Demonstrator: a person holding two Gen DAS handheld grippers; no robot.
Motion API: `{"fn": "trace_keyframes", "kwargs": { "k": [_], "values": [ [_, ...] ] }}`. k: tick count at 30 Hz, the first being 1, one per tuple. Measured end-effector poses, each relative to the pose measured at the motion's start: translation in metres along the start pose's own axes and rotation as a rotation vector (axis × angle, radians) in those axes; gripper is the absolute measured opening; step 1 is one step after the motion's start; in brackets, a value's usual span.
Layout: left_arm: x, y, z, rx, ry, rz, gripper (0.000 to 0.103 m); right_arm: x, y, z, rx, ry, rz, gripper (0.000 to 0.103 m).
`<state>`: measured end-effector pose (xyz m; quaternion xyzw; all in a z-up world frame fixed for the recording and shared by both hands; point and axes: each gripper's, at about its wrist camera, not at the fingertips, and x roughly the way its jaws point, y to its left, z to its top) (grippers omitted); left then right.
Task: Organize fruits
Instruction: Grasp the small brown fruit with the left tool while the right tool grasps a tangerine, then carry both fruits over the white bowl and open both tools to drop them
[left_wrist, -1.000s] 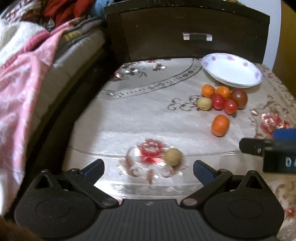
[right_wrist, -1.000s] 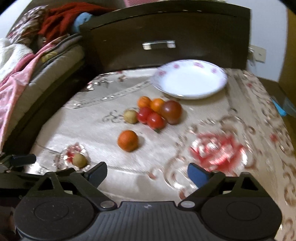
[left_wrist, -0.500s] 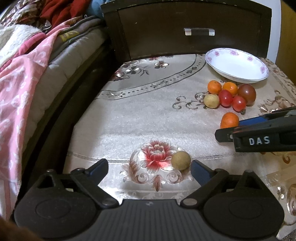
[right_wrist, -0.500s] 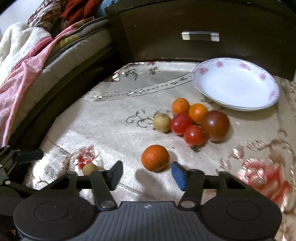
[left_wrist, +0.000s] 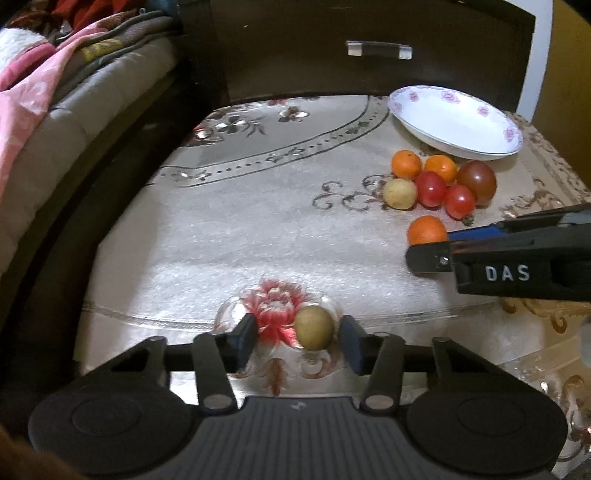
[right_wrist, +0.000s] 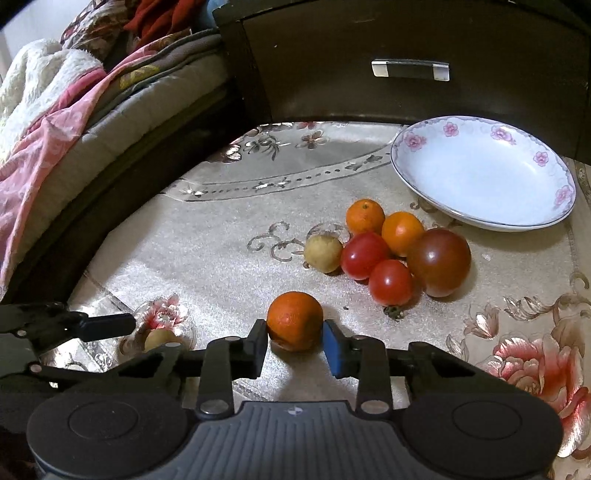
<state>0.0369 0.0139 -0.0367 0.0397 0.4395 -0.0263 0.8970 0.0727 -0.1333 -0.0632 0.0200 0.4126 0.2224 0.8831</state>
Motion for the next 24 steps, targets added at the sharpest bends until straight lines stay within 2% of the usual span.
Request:
{"fn": "trace_keyframes", "kwargs": {
  "k": [8, 11, 14, 19, 24],
  "values": [
    [-0.003, -0.001, -0.002, 0.002, 0.007, -0.05, 0.032, 0.004, 0.003, 0.002, -0.01, 0.0, 0.012, 0.034],
    [-0.003, -0.001, -0.002, 0.005, 0.006, -0.049, 0.032, 0.006, 0.005, 0.002, -0.019, -0.004, 0.013, 0.036],
    [-0.003, 0.0, -0.001, -0.002, 0.01, -0.053, 0.032, 0.005, 0.007, 0.002, -0.039, 0.002, -0.001, 0.028],
    [-0.005, -0.003, 0.003, 0.002, 0.008, -0.078, 0.032, -0.005, 0.001, 0.002, -0.01, 0.011, 0.012, 0.027],
    [-0.008, -0.006, 0.021, -0.022, -0.011, -0.141, 0.032, -0.023, -0.007, 0.009, 0.015, -0.014, 0.002, 0.027]
  ]
}}
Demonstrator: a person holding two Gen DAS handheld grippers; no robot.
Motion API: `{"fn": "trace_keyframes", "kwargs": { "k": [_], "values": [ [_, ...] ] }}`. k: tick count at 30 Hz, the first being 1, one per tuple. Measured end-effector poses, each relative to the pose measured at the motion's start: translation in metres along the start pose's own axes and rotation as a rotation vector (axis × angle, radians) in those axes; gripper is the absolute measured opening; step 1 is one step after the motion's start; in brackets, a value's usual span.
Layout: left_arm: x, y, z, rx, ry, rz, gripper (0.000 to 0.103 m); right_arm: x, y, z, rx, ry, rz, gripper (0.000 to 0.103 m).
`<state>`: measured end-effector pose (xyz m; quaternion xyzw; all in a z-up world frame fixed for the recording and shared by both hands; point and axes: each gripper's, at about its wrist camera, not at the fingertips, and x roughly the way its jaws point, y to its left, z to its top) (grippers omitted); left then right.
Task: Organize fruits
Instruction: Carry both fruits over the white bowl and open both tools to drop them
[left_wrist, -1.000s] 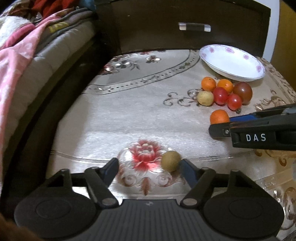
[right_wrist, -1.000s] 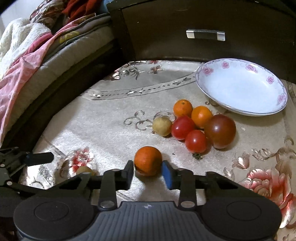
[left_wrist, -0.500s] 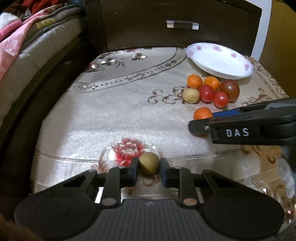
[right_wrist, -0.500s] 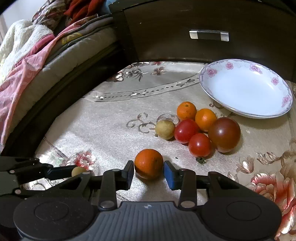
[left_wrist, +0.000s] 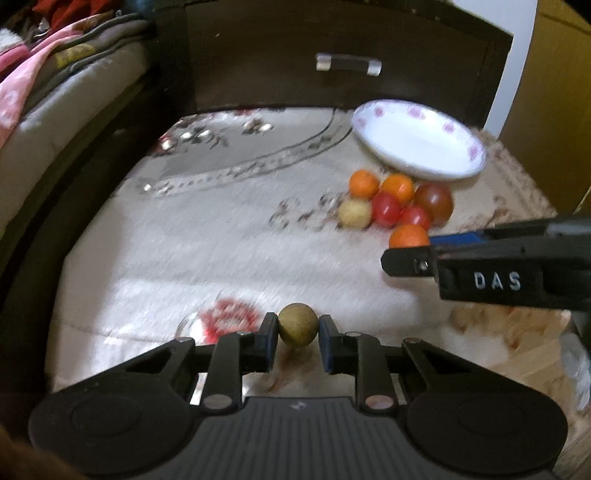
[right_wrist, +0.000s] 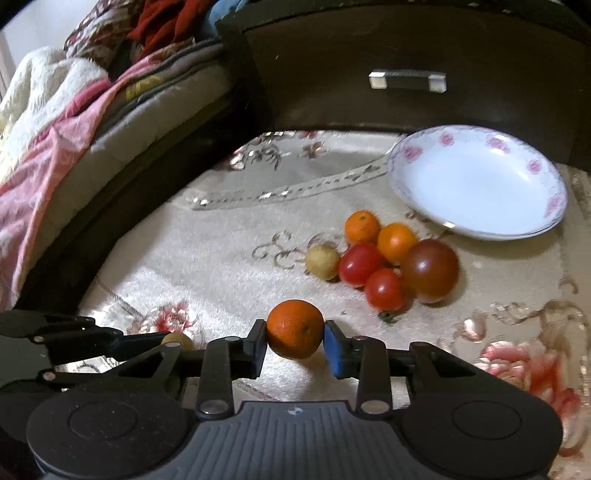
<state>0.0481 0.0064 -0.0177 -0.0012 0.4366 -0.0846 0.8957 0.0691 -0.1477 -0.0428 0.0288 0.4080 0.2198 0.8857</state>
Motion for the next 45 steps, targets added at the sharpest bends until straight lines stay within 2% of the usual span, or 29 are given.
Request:
{"fn": "trace_keyframes", "kwargs": {
  "k": [10, 18, 24, 31, 34, 39, 45],
  "values": [
    [0.025, -0.044, 0.084, 0.072, -0.105, -0.098, 0.032, -0.032, -0.051, 0.035, 0.006, -0.06, -0.1, 0.027],
    [0.068, -0.075, 0.126, 0.116, -0.106, -0.111, 0.032, -0.024, -0.101, 0.057, 0.074, -0.116, -0.136, 0.027],
    [0.09, -0.086, 0.137, 0.147, -0.084, -0.109, 0.031, -0.004, -0.12, 0.064, 0.091, -0.096, -0.138, 0.029],
    [0.098, -0.094, 0.137, 0.17, -0.071, -0.092, 0.033, -0.002, -0.131, 0.067, 0.122, -0.107, -0.133, 0.032],
    [0.097, -0.091, 0.138, 0.144, -0.061, -0.094, 0.036, -0.004, -0.132, 0.067, 0.126, -0.112, -0.138, 0.039],
    [0.079, -0.081, 0.14, 0.112, -0.075, -0.088, 0.036, -0.013, -0.132, 0.066, 0.138, -0.119, -0.143, 0.04],
    [0.031, -0.074, 0.133, 0.118, -0.124, -0.043, 0.037, -0.039, -0.113, 0.059, 0.133, -0.141, -0.144, 0.04]
  ]
}}
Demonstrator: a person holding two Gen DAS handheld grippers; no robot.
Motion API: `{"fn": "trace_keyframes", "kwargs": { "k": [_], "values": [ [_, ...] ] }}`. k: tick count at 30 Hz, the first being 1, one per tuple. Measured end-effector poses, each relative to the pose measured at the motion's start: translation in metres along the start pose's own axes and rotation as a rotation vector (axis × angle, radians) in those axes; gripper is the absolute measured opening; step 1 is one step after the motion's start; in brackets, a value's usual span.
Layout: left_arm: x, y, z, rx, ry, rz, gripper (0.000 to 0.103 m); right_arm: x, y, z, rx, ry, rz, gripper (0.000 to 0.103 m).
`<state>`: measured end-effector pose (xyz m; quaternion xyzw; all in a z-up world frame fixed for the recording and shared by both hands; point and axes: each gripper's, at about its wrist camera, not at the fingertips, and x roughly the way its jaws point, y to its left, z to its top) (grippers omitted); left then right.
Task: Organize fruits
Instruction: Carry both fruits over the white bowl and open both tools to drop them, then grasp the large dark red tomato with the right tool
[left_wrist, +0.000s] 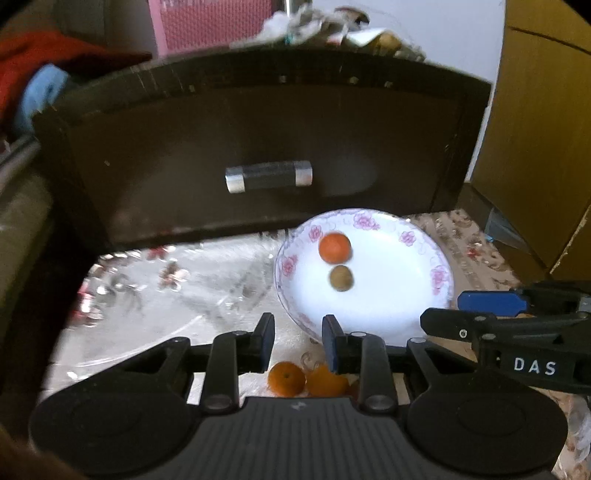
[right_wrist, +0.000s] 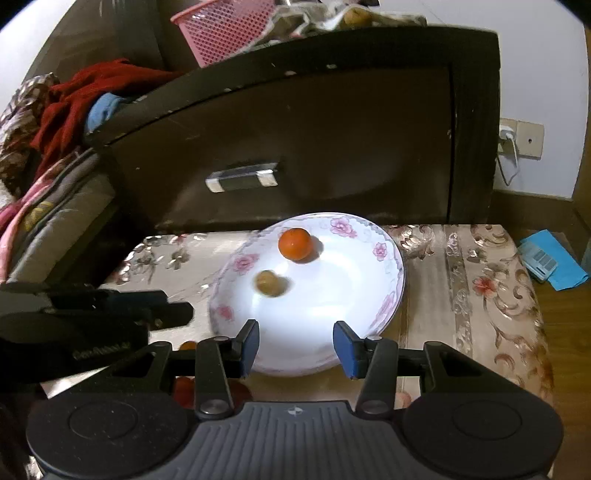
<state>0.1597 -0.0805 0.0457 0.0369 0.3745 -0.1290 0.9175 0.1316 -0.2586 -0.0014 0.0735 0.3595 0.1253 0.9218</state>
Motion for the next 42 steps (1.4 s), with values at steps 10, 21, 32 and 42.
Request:
{"fn": "trace_keyframes", "kwargs": {
  "k": [10, 21, 32, 42],
  "values": [
    [-0.077, 0.021, -0.03, 0.014, -0.032, 0.044, 0.069, -0.058, 0.033, -0.023, -0.004, -0.031, 0.021, 0.044],
    [-0.019, 0.041, -0.073, -0.071, 0.069, -0.096, 0.069, -0.009, 0.038, -0.043, -0.09, 0.071, 0.031, 0.049],
    [-0.006, 0.044, -0.082, -0.062, 0.098, -0.158, 0.07, 0.031, 0.036, -0.04, -0.094, 0.119, 0.077, 0.051],
    [0.003, 0.036, -0.088, -0.012, 0.123, -0.173, 0.071, 0.051, 0.029, -0.038, -0.021, 0.163, 0.117, 0.039]
  ]
}}
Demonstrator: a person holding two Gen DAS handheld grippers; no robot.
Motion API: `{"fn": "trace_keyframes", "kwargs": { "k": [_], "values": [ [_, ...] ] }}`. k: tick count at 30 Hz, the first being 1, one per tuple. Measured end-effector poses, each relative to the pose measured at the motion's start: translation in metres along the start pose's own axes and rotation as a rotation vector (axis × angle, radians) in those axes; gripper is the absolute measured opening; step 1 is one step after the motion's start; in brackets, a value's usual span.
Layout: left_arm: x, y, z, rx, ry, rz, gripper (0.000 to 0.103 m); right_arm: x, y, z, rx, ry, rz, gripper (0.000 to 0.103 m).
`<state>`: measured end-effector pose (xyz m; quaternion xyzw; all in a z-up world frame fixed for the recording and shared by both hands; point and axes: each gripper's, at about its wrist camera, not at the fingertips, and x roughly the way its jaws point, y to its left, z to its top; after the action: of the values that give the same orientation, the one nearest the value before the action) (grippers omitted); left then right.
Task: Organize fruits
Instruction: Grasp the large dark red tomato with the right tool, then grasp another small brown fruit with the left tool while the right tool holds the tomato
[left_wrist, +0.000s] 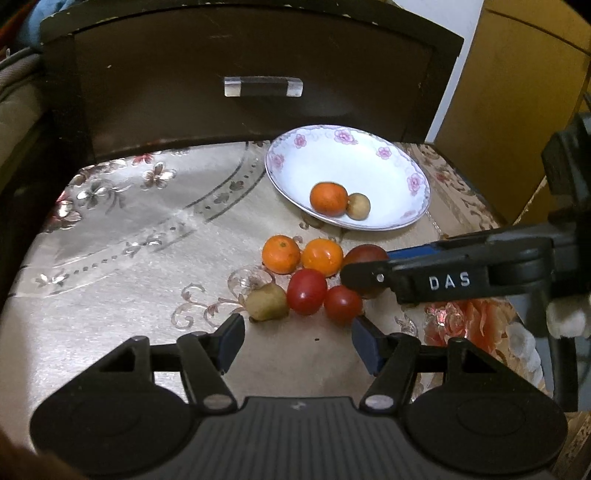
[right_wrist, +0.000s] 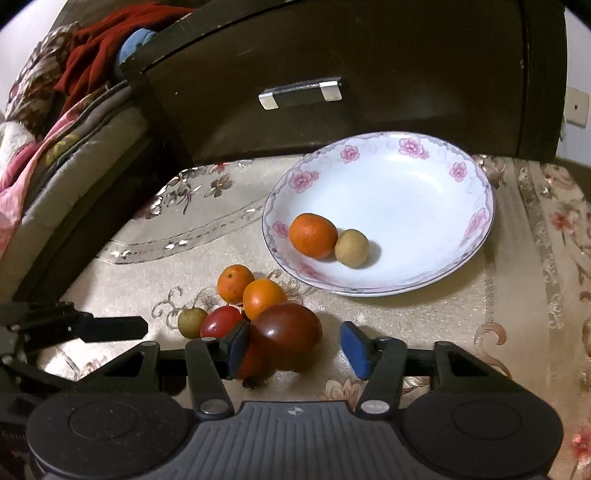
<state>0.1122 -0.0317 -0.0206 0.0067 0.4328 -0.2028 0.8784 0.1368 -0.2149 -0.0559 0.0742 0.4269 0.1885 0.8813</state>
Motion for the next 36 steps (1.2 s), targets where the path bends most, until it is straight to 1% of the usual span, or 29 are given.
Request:
{"fn": "trace_keyframes", "kwargs": {
  "k": [1, 5, 8, 15, 17, 19, 22, 25, 27, 28, 30, 31, 33, 35, 36],
  "values": [
    [0.001, 0.0, 0.0, 0.001, 0.003, -0.002, 0.071, 0.001, 0.001, 0.0, 0.009, 0.002, 0.011, 0.036],
    [0.006, 0.001, -0.001, 0.014, 0.006, 0.001, 0.071, 0.0, 0.002, -0.001, 0.014, 0.006, 0.012, 0.035],
    [0.008, 0.001, -0.001, 0.051, -0.012, 0.029, 0.071, -0.004, 0.0, 0.001, 0.023, 0.005, 0.006, 0.035],
    [0.019, 0.007, -0.001, 0.127, -0.047, 0.084, 0.07, -0.02, -0.002, -0.004, 0.047, 0.0, 0.04, 0.035],
    [0.021, 0.009, 0.0, 0.119, -0.05, 0.072, 0.066, -0.023, -0.005, -0.007, 0.064, 0.005, 0.051, 0.035],
    [0.021, 0.008, 0.001, 0.124, -0.06, 0.06, 0.063, -0.025, -0.007, -0.01, 0.071, 0.012, 0.052, 0.036],
    [0.023, 0.005, 0.002, 0.142, -0.058, 0.027, 0.052, -0.027, -0.01, -0.013, 0.084, 0.018, 0.057, 0.036],
    [0.024, 0.002, 0.002, 0.156, -0.057, 0.032, 0.052, -0.028, -0.012, -0.013, 0.097, 0.021, 0.055, 0.036],
    [0.024, 0.003, 0.002, 0.147, -0.054, 0.029, 0.051, -0.028, -0.013, -0.014, 0.101, 0.022, 0.055, 0.036],
    [0.023, 0.004, 0.003, 0.139, -0.05, 0.028, 0.048, -0.029, -0.013, -0.014, 0.101, 0.021, 0.054, 0.036],
    [0.02, 0.005, 0.004, 0.137, -0.044, 0.027, 0.038, -0.03, -0.012, -0.013, 0.097, 0.026, 0.057, 0.036],
    [0.018, 0.005, 0.005, 0.139, -0.04, 0.028, 0.027, -0.03, -0.012, -0.013, 0.095, 0.026, 0.056, 0.036],
    [0.015, 0.007, 0.006, 0.133, -0.026, 0.009, 0.025, -0.032, -0.011, -0.013, 0.089, 0.024, 0.051, 0.036],
    [0.017, 0.007, 0.005, 0.153, -0.011, 0.02, 0.026, -0.033, -0.01, -0.013, 0.086, 0.026, 0.048, 0.036],
    [0.019, 0.007, 0.004, 0.163, -0.011, 0.03, 0.028, -0.033, -0.01, -0.013, 0.086, 0.029, 0.048, 0.037]
  ]
}}
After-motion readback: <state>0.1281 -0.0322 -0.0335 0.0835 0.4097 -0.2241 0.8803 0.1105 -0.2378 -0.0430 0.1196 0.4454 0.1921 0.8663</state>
